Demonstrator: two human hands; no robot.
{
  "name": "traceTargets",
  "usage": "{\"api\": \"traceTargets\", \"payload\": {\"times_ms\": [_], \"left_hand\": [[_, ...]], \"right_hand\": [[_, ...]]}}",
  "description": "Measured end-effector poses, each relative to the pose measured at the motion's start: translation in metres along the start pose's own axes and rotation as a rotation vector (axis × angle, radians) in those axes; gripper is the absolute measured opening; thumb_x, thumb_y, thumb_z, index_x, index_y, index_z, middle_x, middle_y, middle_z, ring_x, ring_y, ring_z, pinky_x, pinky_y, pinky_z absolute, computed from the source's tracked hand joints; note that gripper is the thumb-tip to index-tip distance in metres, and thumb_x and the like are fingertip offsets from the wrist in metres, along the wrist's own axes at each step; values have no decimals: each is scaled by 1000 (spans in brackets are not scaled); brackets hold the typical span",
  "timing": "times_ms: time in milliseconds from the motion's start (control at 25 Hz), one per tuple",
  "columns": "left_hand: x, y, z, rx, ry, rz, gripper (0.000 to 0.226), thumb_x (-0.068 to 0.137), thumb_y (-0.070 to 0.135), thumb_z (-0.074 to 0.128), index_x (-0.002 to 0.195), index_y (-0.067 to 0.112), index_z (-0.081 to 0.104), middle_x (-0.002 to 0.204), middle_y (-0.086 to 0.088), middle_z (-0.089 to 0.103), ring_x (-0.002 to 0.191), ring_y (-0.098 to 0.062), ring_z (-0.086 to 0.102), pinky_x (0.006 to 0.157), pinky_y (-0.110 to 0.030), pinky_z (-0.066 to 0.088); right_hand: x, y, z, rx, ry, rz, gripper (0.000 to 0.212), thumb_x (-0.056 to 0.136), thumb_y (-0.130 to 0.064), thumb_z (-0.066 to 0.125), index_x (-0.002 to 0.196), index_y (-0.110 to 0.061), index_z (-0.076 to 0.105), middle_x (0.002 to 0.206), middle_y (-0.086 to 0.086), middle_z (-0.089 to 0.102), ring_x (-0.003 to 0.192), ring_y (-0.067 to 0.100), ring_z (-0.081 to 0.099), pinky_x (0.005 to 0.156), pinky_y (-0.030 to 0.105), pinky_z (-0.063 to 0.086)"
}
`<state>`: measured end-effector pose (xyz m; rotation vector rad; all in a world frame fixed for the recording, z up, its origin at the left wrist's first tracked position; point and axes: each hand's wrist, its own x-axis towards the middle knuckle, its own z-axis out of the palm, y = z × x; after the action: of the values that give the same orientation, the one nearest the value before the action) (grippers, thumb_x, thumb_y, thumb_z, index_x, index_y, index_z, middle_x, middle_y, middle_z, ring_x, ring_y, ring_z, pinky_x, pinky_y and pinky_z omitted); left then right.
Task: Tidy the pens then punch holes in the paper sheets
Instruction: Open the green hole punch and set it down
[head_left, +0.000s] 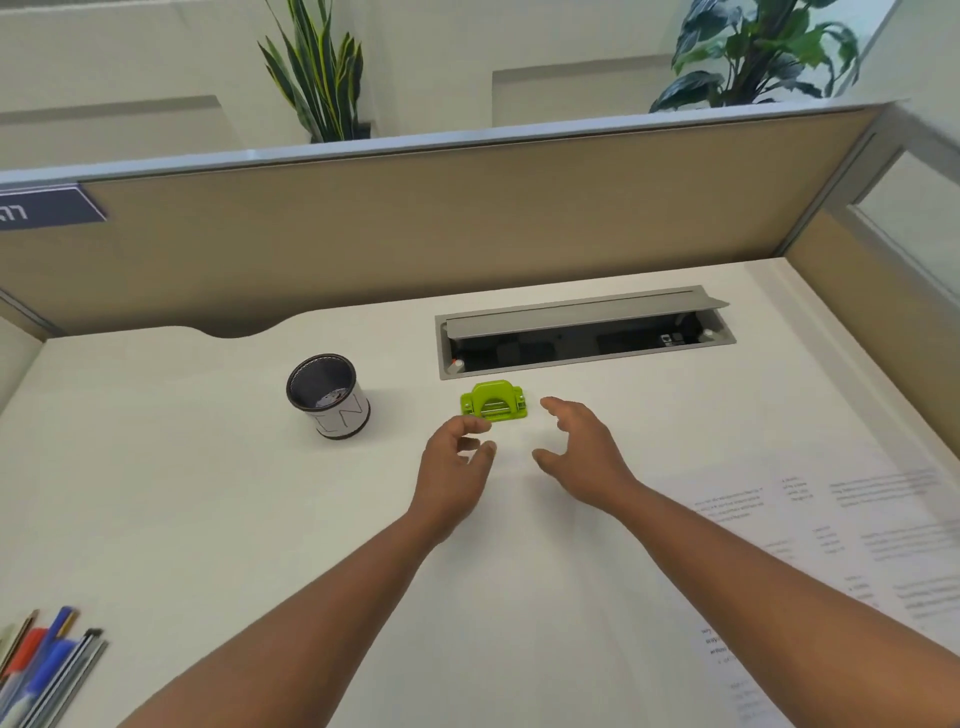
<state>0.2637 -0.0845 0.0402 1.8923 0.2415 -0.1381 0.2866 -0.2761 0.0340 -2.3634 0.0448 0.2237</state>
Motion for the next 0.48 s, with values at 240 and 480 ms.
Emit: {"api": "traceTargets", "payload": {"times_ms": [240, 480], "left_hand": [[-97, 5, 45, -1, -246, -43, 24, 94, 24, 69, 117, 28, 65, 125, 15, 65, 103, -6, 65, 72, -14, 48], [-155, -8, 108, 396, -513, 222, 51, 92, 35, 72, 139, 28, 56, 147, 7, 51, 135, -14, 49, 107, -25, 40]], "right_hand": [[-107, 32, -32, 167, 5, 133, 67, 87, -20, 76, 147, -26, 47, 135, -4, 56, 108, 12, 59, 92, 29, 50], [-192, 98, -58, 190, 110, 298, 55, 87, -25, 76, 138, -27, 56, 127, -9, 60, 100, 3, 61, 84, 26, 52]]}}
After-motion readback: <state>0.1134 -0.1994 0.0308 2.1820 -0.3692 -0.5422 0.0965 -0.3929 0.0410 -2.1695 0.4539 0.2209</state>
